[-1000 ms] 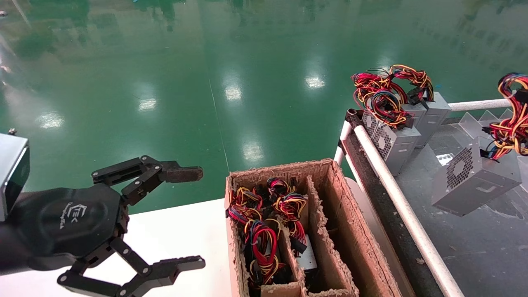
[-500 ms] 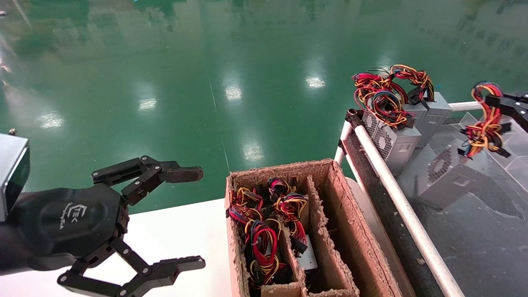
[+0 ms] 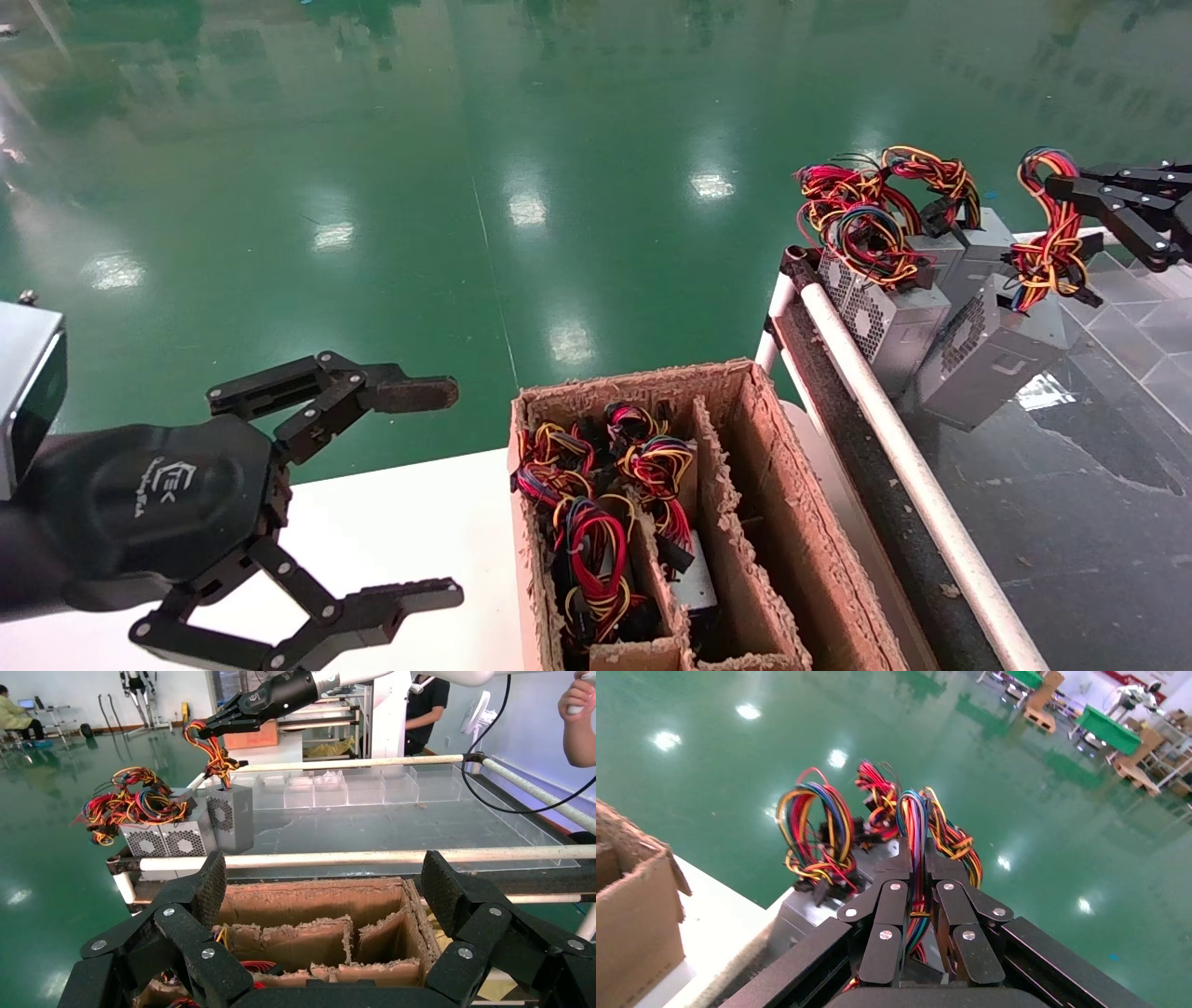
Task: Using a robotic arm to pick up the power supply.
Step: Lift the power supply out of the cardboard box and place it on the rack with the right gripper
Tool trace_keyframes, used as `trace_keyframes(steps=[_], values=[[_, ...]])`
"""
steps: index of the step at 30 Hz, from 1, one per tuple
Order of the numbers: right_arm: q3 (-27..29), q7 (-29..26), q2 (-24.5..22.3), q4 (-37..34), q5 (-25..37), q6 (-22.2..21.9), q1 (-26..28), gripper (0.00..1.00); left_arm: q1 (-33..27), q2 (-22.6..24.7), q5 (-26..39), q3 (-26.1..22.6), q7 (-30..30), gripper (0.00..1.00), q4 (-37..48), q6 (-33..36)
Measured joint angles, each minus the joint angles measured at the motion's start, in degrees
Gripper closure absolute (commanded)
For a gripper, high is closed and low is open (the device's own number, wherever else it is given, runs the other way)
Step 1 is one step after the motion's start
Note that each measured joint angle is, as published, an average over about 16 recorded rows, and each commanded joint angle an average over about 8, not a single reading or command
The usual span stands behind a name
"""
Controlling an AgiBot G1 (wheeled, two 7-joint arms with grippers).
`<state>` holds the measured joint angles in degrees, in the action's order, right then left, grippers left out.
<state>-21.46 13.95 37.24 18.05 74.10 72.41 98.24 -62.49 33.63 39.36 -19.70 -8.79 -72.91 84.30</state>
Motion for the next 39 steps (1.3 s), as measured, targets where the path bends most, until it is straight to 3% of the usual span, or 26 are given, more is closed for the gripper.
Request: trace_keyframes(steps=[15,31,33,39], values=[[-2.69,5.32,4.14,-10.29,4.7,-3.1,7.08,1.0,0.0,-0.01,-0.01,-0.02,0.01,0.0,0.0,-0.01],[-4.41,9.73,11.18,-14.09,7.39,-8.42,10.39,1.0,-0.01,-0.01,-0.02,-0.03,0.02,0.0,0.0,-0.01],[-4.62,10.16,11.86,-14.32,7.68,-8.36,10.64,0.9,-0.01,-0.01,-0.02,-0.03,0.02,0.0,0.0,-0.01],[-5.15,11.2,13.25,-15.11,8.38,-7.31,11.13,0.15,-0.01,-0.02,-0.03,-0.04,0.02,0.0,0.0,-0.02]])
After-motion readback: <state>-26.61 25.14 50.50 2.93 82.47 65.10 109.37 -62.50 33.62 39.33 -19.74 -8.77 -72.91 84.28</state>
